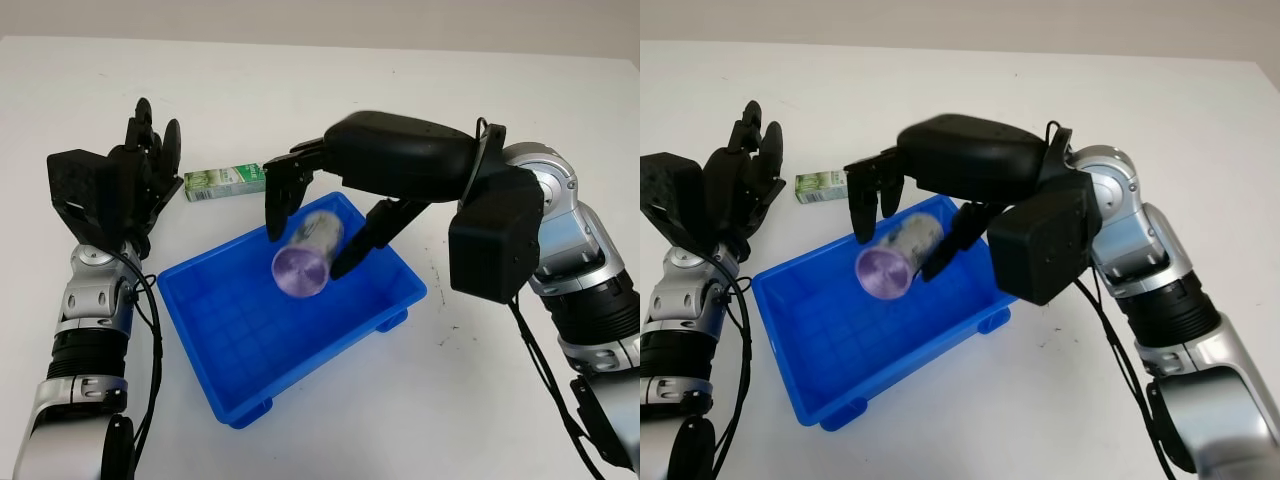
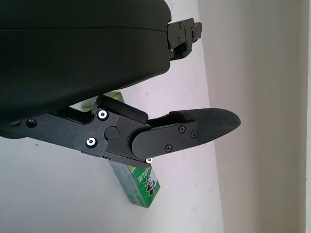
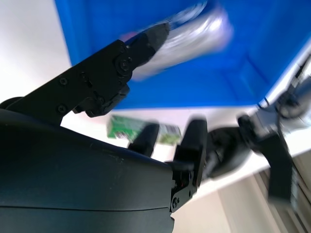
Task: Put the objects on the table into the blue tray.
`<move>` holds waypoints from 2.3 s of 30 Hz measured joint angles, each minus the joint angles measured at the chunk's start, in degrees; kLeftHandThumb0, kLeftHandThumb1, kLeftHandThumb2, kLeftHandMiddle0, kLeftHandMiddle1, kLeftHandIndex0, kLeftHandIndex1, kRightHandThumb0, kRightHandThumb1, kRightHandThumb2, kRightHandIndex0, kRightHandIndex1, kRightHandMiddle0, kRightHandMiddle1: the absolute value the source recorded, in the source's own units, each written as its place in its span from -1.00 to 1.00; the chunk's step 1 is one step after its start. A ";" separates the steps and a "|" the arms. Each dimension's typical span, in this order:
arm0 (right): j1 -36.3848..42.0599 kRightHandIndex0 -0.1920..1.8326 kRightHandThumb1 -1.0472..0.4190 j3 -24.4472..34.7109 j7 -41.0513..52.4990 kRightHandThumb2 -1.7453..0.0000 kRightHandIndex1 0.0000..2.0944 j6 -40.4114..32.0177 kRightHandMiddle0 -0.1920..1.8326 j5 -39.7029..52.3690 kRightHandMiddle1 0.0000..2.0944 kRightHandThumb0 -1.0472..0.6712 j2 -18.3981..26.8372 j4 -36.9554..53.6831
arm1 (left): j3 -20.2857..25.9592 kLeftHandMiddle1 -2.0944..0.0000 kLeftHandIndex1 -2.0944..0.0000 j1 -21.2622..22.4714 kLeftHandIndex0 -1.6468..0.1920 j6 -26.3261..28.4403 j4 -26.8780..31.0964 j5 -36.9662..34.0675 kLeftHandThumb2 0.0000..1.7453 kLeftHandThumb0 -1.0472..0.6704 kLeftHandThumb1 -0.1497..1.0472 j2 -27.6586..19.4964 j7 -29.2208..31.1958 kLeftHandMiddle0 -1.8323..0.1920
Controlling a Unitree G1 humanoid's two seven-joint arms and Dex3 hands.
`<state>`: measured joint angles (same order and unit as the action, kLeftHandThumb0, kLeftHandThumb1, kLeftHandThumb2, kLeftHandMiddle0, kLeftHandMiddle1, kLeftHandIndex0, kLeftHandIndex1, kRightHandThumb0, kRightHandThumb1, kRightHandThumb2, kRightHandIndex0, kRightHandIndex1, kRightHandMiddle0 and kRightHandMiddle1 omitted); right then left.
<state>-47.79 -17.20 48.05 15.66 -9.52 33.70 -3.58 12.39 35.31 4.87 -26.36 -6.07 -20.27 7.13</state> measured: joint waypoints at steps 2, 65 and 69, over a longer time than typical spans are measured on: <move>-0.03 -0.99 -0.68 0.00 0.78 0.93 -0.83 0.15 -0.99 -0.87 -0.78 -0.53 0.31 -0.80 | 0.00 0.96 0.95 -0.02 1.00 0.17 0.08 -0.03 -0.32 -0.64 1.00 0.00 0.00 1.00; 4.32 -1.00 -1.00 22.55 -31.05 0.71 -1.00 -31.43 -1.00 12.37 -0.97 -0.55 -11.23 -17.46 | -34.39 0.05 0.96 32.05 0.67 2.89 -20.34 40.35 -0.94 -0.68 0.65 -15.92 30.78 0.92; 3.82 -1.00 -1.00 22.55 -30.54 0.71 -1.00 -31.42 -1.00 12.60 -0.99 -0.56 -11.23 -17.56 | -34.48 -0.73 0.96 31.15 0.68 4.16 -18.26 41.63 -0.94 -0.66 0.61 -15.95 30.27 1.00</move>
<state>-43.97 5.36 17.51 -15.75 3.08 22.46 -21.14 -22.09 66.46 9.03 -44.61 35.56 -36.22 37.40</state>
